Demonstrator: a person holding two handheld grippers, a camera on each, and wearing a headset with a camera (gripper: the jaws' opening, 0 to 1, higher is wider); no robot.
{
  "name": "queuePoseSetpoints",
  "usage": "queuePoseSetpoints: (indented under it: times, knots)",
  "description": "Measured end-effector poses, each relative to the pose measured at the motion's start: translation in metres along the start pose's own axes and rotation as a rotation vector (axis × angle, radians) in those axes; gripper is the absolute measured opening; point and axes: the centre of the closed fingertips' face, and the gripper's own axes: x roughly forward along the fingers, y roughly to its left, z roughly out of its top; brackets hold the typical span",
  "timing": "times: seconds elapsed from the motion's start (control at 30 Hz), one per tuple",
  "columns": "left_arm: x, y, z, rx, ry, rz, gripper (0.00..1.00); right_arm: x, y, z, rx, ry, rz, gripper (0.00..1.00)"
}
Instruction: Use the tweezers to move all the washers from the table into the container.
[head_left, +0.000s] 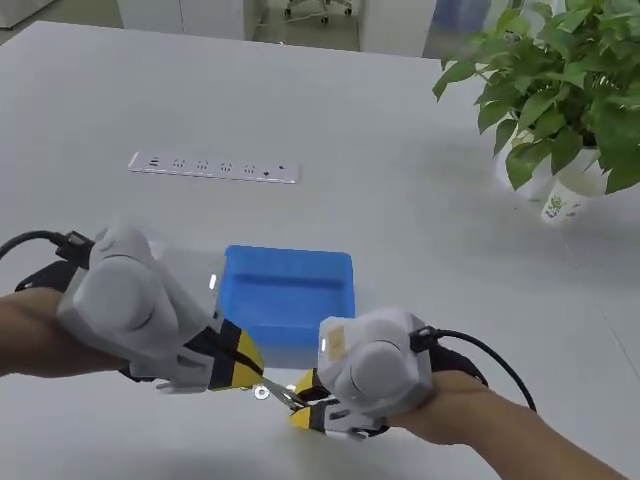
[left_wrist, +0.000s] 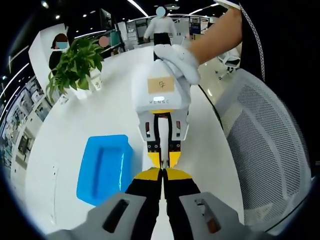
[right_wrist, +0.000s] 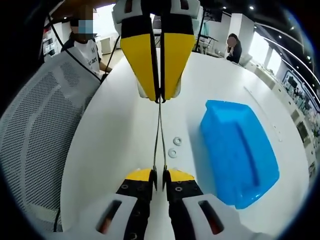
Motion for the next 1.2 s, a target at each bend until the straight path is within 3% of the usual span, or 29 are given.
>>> queuePoseSetpoints:
  times: [0.2, 0.53, 0.77, 1.0, 1.2]
  knots:
    - [0.002, -0.001, 0.013, 0.041, -0.01, -0.009, 0.05, 0.005, 0.002, 0.008, 0.019, -0.031, -0.002, 0.12]
    - [0.007, -0.002, 0.019, 0.061, -0.043, -0.028, 0.06, 0.004, 0.003, 0.005, 0.023, -0.038, -0.007, 0.11]
    - [0.015, -0.004, 0.013, 0.066, -0.034, -0.049, 0.06, 0.004, 0.004, 0.005, 0.017, -0.041, -0.01, 0.11]
    - [0.015, -0.007, 0.016, 0.066, -0.041, -0.06, 0.05, 0.003, 0.002, 0.0, 0.006, -0.023, -0.027, 0.13]
    - [0.01, -0.002, 0.017, 0.071, -0.042, -0.047, 0.05, 0.002, -0.005, 0.004, 0.005, -0.037, -0.044, 0.14]
